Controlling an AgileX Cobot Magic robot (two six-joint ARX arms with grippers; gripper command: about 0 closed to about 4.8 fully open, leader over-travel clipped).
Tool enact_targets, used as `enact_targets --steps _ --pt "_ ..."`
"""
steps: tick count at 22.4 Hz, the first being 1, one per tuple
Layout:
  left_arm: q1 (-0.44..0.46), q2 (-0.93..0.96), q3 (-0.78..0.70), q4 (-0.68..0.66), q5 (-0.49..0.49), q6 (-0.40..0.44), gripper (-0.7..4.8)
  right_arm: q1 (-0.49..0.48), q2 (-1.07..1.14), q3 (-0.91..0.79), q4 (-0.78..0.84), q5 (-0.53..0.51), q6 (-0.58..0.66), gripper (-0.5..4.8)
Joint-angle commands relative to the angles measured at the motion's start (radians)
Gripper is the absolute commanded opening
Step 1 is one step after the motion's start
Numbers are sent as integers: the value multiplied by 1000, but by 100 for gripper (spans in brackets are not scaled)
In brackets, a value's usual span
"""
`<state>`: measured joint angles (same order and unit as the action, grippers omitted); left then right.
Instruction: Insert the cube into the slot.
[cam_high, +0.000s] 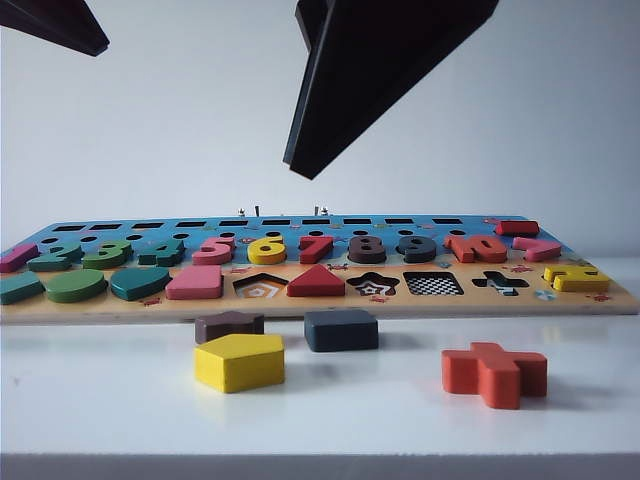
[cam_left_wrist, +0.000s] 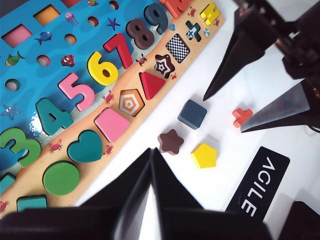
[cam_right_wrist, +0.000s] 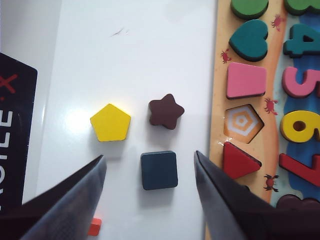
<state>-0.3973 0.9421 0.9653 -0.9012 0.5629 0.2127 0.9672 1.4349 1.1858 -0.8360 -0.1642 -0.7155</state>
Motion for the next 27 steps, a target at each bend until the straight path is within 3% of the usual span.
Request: enact_targets --steps 1,8,27 --pt "1 1 5 13 1 5 17 -17 23 -26 39 -19 -10 319" --pt "1 1 5 13 1 5 17 -54 55 -108 97 -18 -15 317" --pt "1 1 5 13 1 8 17 -71 124 -109 140 -19 -15 290"
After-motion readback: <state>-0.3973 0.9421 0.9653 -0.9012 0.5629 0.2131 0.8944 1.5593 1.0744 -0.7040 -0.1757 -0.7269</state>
